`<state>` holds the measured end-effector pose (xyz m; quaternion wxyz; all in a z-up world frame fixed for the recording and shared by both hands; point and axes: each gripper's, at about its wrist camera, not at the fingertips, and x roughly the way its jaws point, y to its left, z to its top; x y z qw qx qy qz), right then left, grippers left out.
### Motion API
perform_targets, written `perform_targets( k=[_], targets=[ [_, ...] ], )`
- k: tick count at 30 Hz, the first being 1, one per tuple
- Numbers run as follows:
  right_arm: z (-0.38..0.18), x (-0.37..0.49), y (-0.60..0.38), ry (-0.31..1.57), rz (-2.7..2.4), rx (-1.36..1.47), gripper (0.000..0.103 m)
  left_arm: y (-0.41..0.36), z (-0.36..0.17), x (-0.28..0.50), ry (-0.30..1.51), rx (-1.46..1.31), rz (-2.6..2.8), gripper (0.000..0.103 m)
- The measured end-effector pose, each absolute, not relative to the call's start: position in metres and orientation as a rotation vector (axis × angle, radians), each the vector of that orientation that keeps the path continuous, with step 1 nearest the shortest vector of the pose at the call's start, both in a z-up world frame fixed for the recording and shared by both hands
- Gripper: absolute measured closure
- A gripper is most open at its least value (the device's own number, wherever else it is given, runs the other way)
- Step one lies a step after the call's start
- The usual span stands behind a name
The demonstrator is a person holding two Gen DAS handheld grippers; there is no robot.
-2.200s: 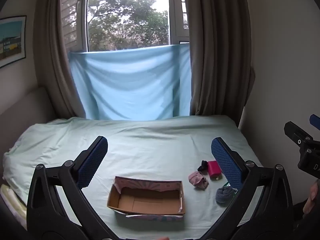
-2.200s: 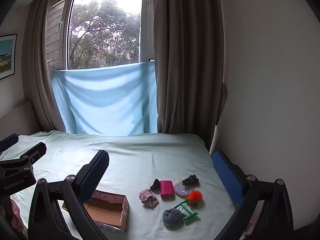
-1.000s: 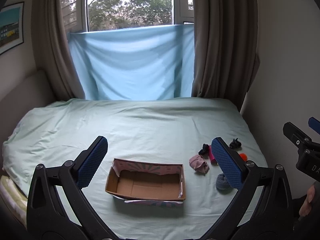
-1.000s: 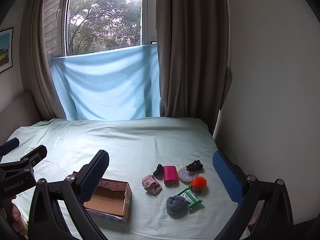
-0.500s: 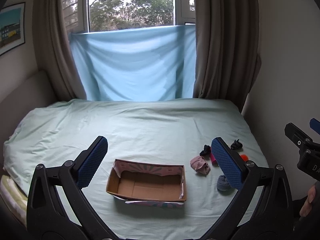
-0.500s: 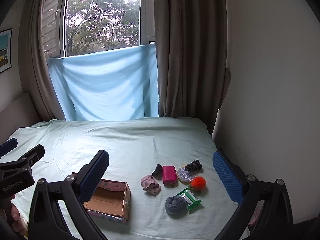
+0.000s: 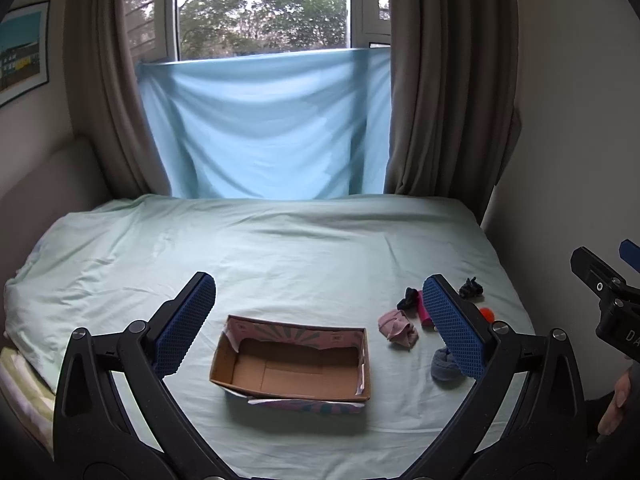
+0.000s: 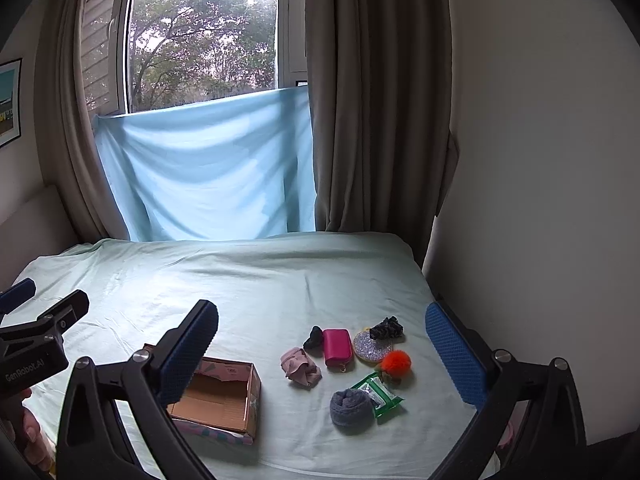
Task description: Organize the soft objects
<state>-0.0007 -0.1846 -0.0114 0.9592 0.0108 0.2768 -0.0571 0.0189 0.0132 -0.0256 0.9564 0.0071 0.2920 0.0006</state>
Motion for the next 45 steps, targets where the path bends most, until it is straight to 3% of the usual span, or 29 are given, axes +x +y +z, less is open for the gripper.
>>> perform_targets(
  k=[35,45],
  targets=[
    [-0.012,0.004,-0.187,0.564,-0.122,0.031,0.000,0.007,-0.024,0.030,0.587,0.020,-0.031,0.001],
    [-0.033,0.019,-0.230,0.629,-0.147,0.046,0.000,-0.034,-0.051,0.078,0.668,0.034,-0.079,0.001]
  ],
)
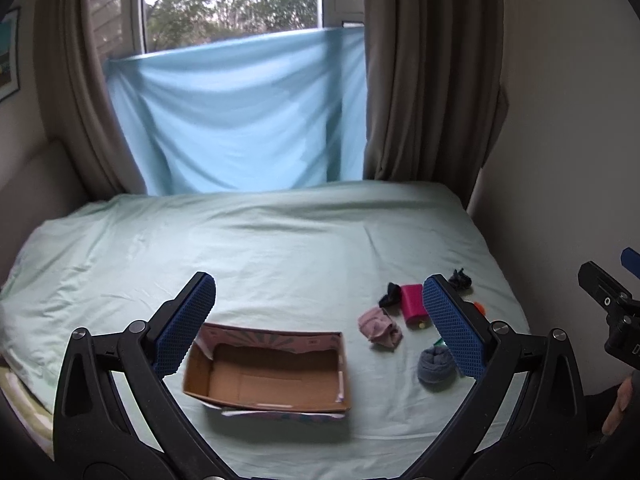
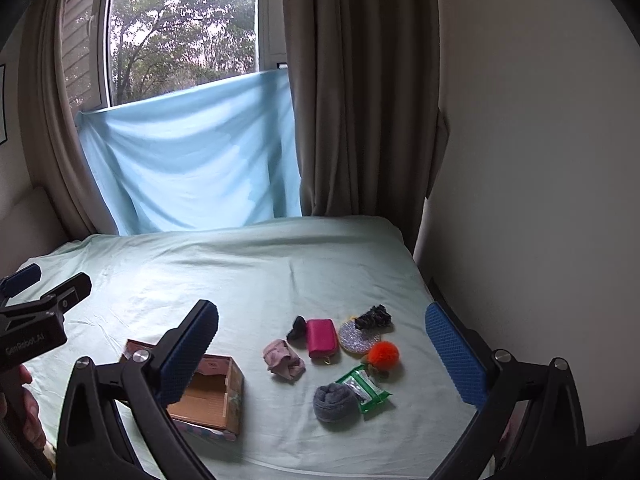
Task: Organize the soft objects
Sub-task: 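Grasp the pink pouch with the left tool while the right tool grasps the black scrunchie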
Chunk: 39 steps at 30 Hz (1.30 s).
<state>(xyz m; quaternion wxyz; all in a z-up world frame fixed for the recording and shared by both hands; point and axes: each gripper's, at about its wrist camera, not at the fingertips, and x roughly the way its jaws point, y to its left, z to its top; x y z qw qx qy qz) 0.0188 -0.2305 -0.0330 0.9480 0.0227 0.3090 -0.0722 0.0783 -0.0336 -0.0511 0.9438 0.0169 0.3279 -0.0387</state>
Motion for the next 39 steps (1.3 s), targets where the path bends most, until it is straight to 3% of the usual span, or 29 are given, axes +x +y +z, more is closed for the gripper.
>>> perform_targets(
  k=[8,18,32,39],
  targets=[
    [-0.087,0.062,-0.314,0.732,-0.159,0.062,0.000,-0.116,-0.124,0.134,0.830,0.042,-0.143,0.001],
    [-0.185,0.155,-0.404,0.866,-0.136,0.127,0.000,-0.209,-0.252,0.218,1.044,-0.041,-0.172,0.001],
    [-0.350,0.287,-0.426,0.965,0.128,0.080,0.000,-0.258,-0.424,0.319,1.244,-0.106,-0.164,0.001],
    [-0.410,0.321,-0.429,1.022,0.313,-0.029,0.000,-0.279,-0.474,0.338,1.270,-0.054,-0.185,0.009]
  ],
)
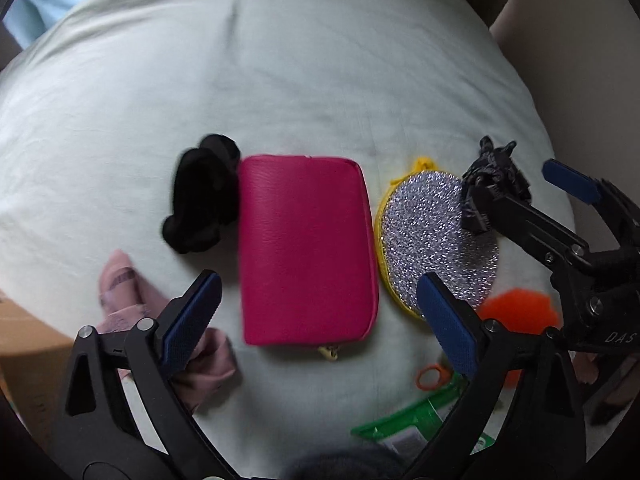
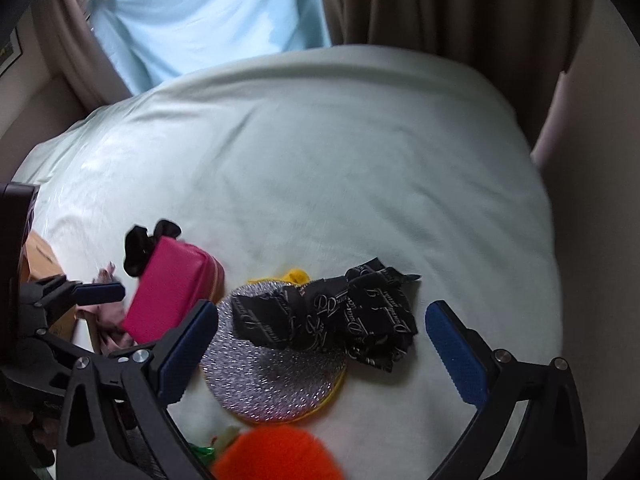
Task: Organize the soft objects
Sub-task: 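Grasp the pink pouch with the left tool while the right tool grasps the black scrunchie, then carry the pink pouch and black scrunchie with both tools over the cardboard box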
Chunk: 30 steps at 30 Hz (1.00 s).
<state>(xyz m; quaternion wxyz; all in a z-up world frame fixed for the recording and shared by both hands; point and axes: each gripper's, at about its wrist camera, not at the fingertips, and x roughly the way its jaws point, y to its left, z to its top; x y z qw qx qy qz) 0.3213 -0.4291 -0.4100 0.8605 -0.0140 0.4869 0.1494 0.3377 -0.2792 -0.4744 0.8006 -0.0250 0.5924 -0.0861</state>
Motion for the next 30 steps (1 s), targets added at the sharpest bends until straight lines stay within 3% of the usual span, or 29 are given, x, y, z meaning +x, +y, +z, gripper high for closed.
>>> perform_targets(
  k=[6,8,10,12,18,30],
  targets=[
    [-0.436,0.339,-0.432,1.042,0.390,-0.001,0.000,-0.281,-0.493,0.350,1.268,-0.015,-0.185,0.013],
    [-0.439,0.342,-0.432,1.038,0.397,-0.005,0.003,-0.282,-0.495,0.354,1.268,-0.011,-0.187,0.020],
    [-0.442,0.344,-0.430,1.048,0.411,-0.006,0.013,-0.281,-0.497,0.357,1.271,-0.017,-0.200,0.027],
    [-0.444,0.344,-0.427,1.049,0.416,-0.007,0.020,-0.280,-0.496,0.359,1.264,-0.012,-0.210,0.041],
    [-0.444,0.344,-0.420,1.039,0.386,-0.019,0.045,-0.288,-0.484,0.354,1.230,0.050,-0.220,0.055],
    [-0.402,0.320,-0.416,0.961,0.318,-0.053,0.052,-0.277,-0.435,0.341,1.187,0.005,-0.232,0.058]
  ],
)
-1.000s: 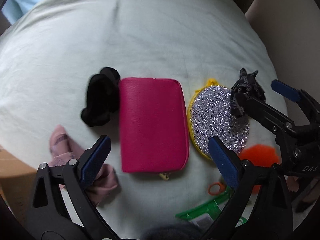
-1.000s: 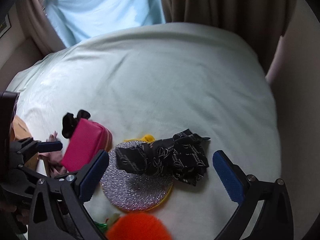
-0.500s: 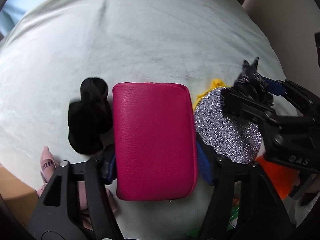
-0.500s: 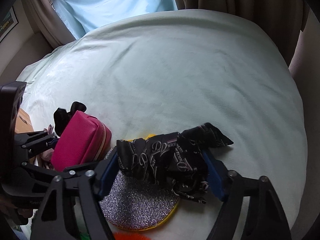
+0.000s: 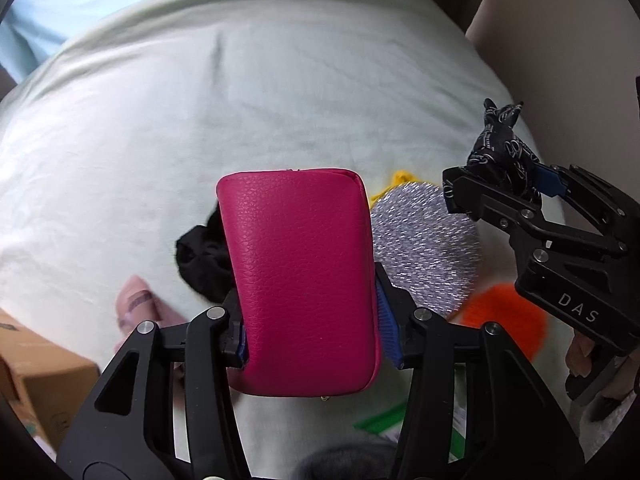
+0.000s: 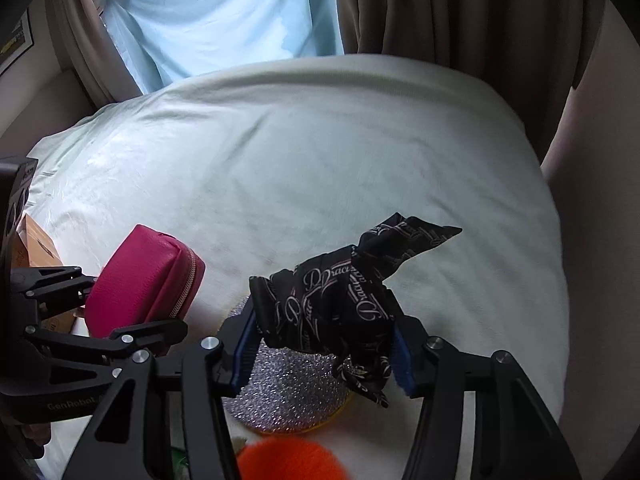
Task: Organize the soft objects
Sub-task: 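Carry the pink pouch and black scrunchie with both tools over the cardboard box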
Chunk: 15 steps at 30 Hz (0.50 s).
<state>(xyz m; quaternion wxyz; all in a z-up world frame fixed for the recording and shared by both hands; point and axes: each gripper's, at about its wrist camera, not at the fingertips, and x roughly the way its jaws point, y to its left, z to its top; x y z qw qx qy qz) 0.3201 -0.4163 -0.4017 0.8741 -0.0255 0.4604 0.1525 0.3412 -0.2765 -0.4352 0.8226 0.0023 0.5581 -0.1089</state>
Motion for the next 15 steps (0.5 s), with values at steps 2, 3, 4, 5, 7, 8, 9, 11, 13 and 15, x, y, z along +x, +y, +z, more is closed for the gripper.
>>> perform_targets(
  k=[2,3,4,5,7,8,9,11,13,15],
  targets=[
    [-0.385,0.313,-0.417,0.938,0.310,-0.055,0.052,-0.274,-0.420,0.335,1.170,-0.003,-0.235,0.058],
    [-0.377,0.310,-0.417,0.930,0.308,-0.055,0.052,-0.273,-0.411,0.333,1.161,-0.005,-0.235,0.058],
    [-0.366,0.305,-0.416,0.917,0.302,-0.057,0.052,-0.271,-0.399,0.330,1.149,-0.011,-0.237,0.058],
    [-0.357,0.301,-0.414,0.908,0.298,-0.060,0.052,-0.269,-0.390,0.324,1.140,-0.017,-0.239,0.058],
    [-0.338,0.293,-0.413,0.893,0.291,-0.057,0.052,-0.265,-0.367,0.316,1.119,-0.036,-0.241,0.058],
    [-0.325,0.287,-0.411,0.883,0.288,-0.056,0.052,-0.262,-0.355,0.312,1.107,-0.043,-0.242,0.058],
    [-0.316,0.283,-0.408,0.875,0.287,-0.060,0.052,-0.259,-0.343,0.309,1.096,-0.047,-0.241,0.058],
    [-0.289,0.270,-0.401,0.855,0.274,-0.071,0.053,-0.246,-0.313,0.295,1.071,-0.066,-0.234,0.058],
    [-0.262,0.258,-0.394,0.845,0.261,-0.069,0.053,-0.236,-0.287,0.286,1.052,-0.083,-0.227,0.058],
    [-0.234,0.249,-0.386,0.826,0.250,-0.067,0.053,-0.222,-0.263,0.277,1.030,-0.100,-0.219,0.058]
  ],
)
